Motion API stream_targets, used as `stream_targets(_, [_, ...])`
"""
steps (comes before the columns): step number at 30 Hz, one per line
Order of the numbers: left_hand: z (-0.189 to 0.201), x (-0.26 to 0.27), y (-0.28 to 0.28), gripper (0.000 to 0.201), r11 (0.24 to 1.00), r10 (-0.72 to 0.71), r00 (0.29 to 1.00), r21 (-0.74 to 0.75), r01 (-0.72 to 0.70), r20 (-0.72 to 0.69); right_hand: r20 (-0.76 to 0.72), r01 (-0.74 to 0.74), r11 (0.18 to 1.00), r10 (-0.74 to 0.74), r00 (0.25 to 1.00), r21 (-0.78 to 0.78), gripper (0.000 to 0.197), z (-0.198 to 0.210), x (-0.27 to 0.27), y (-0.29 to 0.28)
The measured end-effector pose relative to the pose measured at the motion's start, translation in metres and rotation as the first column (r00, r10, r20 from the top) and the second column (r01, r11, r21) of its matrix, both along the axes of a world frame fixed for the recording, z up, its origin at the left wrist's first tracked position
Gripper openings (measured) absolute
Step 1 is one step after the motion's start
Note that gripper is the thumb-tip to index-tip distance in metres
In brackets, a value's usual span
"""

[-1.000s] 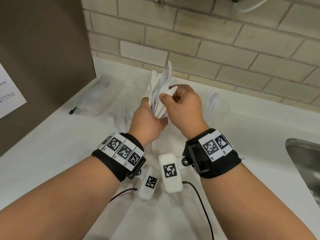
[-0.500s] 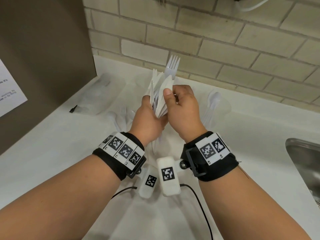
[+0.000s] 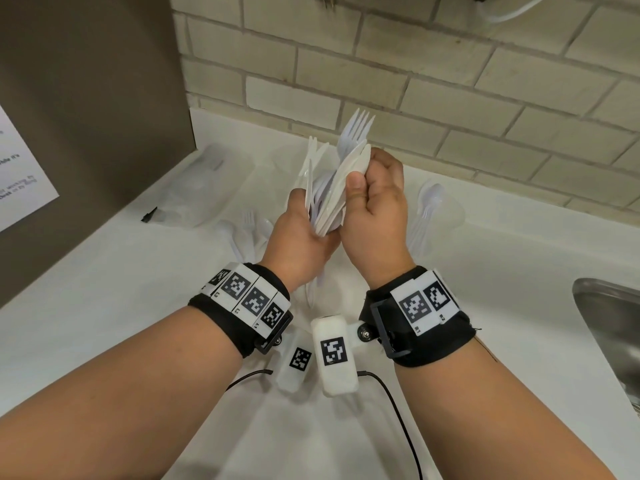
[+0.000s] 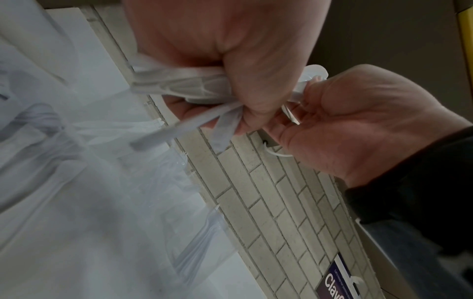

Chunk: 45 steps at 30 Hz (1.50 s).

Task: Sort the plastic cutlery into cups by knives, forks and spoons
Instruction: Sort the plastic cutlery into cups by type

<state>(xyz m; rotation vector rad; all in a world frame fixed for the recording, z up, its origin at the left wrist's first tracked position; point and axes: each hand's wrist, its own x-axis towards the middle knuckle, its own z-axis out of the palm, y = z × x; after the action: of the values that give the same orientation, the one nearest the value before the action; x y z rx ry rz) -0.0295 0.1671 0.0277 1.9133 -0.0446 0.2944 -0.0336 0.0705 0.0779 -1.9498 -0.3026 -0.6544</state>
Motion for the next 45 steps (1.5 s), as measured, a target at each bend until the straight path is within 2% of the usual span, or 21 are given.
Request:
stream_targets(4, [-0.002, -0.001, 0.001, 0.044, 1.0, -0.001, 1.0, -0.002, 0.001, 0.024, -0.016, 0.0, 0.999, 0.0, 1.0, 0.042, 0.032, 0.003, 0.0, 0.0])
stream_targets(9, [-0.003, -0.004, 0.002, 0.049, 0.999, 0.005, 0.999, -0.038, -0.003, 0.035, -0.043, -0.022, 0.999, 0.024, 0.999, 0.046, 0.024, 0.003, -0.005, -0.001])
stream_targets(11, [-0.003, -0.005, 0.002, 0.05, 0.999, -0.005, 0.999, -0.052, 0.007, 0.041, -0.081, -0.05, 0.994, 0.059, 0.995, 0.1, 0.023, 0.004, -0.006, 0.0])
stream_targets(14, [-0.007, -0.004, 0.001, 0.047, 0.997, -0.011, 0.999, -0.072, 0.014, 0.037, -0.149, -0.098, 0.96, 0.141, 0.979, 0.264, 0.019, 0.007, -0.006, -0.001])
stream_targets(20, [-0.012, -0.003, -0.001, 0.044, 0.991, -0.065, 0.998, -0.118, 0.068, 0.027, -0.116, -0.099, 0.93, 0.148, 0.982, 0.354, 0.018, 0.014, -0.006, -0.001])
stream_targets(27, [-0.009, -0.001, 0.007, 0.039, 0.997, -0.08, 0.996, 0.017, 0.079, 0.039, -0.148, -0.132, 0.88, 0.221, 0.964, 0.456, 0.021, 0.012, -0.007, 0.003])
stream_targets(31, [-0.013, 0.0, 0.009, 0.034, 0.996, -0.085, 0.996, 0.042, 0.083, 0.04, -0.059, -0.123, 0.838, 0.182, 0.982, 0.532, 0.022, 0.016, -0.003, 0.001])
stream_targets(37, [-0.021, 0.002, 0.014, 0.025, 0.996, -0.092, 0.996, 0.0, 0.092, 0.02, 0.11, -0.237, 0.733, 0.217, 0.97, 0.637, 0.023, 0.047, 0.002, -0.012])
stream_targets(41, [-0.024, 0.001, 0.016, 0.023, 0.996, -0.093, 0.996, -0.016, 0.093, 0.009, -0.043, -0.06, 0.846, 0.097, 0.994, 0.53, 0.024, 0.055, 0.02, -0.027])
stream_targets(45, [-0.023, 0.0, 0.017, 0.024, 0.994, -0.106, 0.994, 0.016, 0.106, 0.021, -0.074, -0.089, 0.953, 0.115, 0.991, 0.289, 0.022, 0.047, 0.031, -0.021])
